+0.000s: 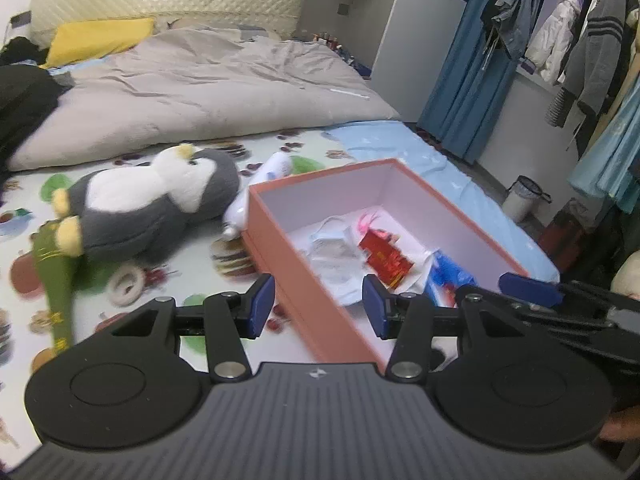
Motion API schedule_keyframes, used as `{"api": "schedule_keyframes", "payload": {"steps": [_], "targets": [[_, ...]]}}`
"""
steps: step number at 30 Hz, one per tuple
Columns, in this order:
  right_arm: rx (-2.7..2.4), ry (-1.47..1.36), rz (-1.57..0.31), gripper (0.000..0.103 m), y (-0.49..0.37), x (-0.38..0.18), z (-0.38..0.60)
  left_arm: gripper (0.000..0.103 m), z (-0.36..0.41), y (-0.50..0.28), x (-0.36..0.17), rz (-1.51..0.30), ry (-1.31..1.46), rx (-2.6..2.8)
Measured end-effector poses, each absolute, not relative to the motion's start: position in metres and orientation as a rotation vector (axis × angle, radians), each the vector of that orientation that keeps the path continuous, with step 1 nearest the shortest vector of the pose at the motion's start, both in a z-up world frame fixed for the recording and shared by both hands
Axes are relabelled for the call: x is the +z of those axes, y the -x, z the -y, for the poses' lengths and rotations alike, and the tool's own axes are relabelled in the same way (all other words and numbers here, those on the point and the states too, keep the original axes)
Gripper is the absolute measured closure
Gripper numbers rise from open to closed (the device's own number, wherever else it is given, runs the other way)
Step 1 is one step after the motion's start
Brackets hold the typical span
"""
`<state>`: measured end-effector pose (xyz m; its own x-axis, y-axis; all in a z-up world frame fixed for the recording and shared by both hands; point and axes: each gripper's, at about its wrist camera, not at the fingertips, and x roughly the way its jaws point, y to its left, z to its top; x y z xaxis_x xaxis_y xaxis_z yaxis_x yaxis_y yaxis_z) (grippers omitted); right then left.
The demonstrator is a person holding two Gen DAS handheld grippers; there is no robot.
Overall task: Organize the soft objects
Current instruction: 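Move both open tools back from the box to the white ring toy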
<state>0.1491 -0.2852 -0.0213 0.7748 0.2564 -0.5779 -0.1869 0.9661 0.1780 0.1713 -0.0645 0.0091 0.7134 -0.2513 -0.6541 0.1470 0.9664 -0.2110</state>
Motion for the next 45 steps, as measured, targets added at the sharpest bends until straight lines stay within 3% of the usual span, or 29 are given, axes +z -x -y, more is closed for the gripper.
{"api": "schedule_keyframes", "payload": {"steps": [12,25,34,45], "targets": [[0.321,-0.095,-0.637,0.041,-0.106,-0.029,0.252,0.048,0.019,-0.100,0.000,-0.719,0.203,-0.134],[0.452,-0.064,-0.663,0.041,-0.086,-0.054,0.212,0.039,-0.011,-0.067,-0.036,-0.716,0.252,-0.026],[0.478,-0.038,-0.711,0.041,-0.094,-0.086,0.194,0.039,-0.041,-0.074,-0.079,-0.738,0.289,0.039],[0.538,-0.001,-0.733,0.041,-0.153,-0.105,0.155,0.039,-0.074,-0.142,-0.117,-0.753,0.317,0.089]]}}
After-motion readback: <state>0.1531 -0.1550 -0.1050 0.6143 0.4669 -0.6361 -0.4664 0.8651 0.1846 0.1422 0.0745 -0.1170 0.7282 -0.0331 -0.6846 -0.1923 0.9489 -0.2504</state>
